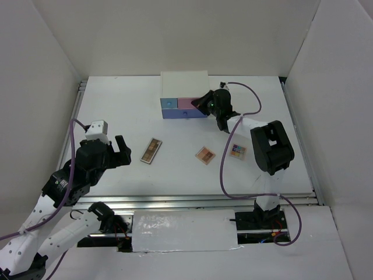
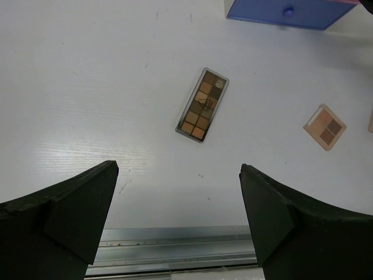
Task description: Organize the makeup
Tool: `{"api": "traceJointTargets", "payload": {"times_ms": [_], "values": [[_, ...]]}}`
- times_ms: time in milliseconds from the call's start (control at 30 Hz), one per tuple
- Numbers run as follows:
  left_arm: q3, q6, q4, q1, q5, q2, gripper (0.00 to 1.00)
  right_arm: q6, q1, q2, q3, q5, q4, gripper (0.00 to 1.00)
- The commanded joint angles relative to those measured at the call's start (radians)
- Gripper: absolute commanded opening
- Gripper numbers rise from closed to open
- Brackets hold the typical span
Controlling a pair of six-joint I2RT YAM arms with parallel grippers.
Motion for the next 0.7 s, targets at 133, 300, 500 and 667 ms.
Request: {"api": "traceJointTargets", "payload": {"times_ms": [133,300,500,667], "values": [[0.004,0.016,0.040,0.001,0.008,0.004,1.00,-0.001,-0.013,0.007,0.036,0.031,0.048,0.00],[0.005,0.016,0.040,0.001,0.012,0.006,0.99,-0.018,-0.016,0.034,0.094,0.008,-0.001,0.00],[0.002,0.021,0.044,0.006,0.018,0.001,0.99,0.022,-0.018,-0.024,-0.007,-0.026,0.099,0.00],[0.002,0.025,0.047,0.009,0.025,0.000,0.99,0.086,-0.006,-0.113,-0.197,-0.043,0.283,0.23]]}}
